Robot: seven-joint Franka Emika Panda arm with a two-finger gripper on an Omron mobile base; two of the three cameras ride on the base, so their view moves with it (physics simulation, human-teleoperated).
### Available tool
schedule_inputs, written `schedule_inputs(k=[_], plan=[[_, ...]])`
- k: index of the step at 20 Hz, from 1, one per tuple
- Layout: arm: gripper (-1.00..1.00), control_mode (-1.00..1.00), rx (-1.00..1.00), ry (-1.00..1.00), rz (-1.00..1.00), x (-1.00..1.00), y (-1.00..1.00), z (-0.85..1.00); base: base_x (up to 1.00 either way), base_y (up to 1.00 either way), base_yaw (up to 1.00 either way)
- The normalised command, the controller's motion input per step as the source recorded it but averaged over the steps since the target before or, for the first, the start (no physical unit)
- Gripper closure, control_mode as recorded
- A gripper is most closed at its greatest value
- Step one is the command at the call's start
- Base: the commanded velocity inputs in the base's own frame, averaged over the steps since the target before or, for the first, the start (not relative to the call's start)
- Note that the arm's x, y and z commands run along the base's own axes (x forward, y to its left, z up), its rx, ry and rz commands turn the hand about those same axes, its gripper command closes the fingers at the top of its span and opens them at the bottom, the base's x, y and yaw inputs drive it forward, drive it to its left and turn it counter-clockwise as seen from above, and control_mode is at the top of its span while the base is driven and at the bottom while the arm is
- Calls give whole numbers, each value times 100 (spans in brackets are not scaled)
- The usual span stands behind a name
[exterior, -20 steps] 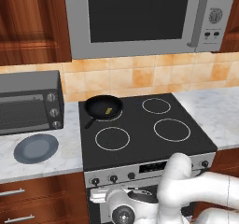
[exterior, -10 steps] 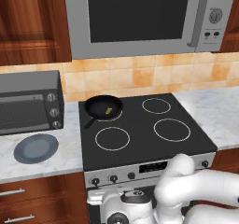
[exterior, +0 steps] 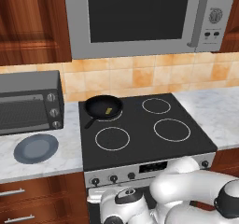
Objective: Pick up the butter stick and place it in the pan. Then turn on the burner for the pan.
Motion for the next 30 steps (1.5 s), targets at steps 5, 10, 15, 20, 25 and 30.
schedule_inputs(k=[5, 10, 15, 20, 25, 30], plan=[[-100, -100, 0, -10, 0, 13, -20, -14, 0, 0, 0], [-100, -100, 0, -14, 0, 7, -20, -3, 0, 0, 0], [-100, -100, 0, -13, 0, 0, -24, 0, 0, 0, 0], [-100, -100, 0, -6, 1, 0, -29, 0, 0, 0, 0], [-100, -100, 0, -2, 2, 3, -25, 0, 0, 0, 0], [-100, -100, 0, -5, 4, 13, -11, -2, 0, 0, 0]])
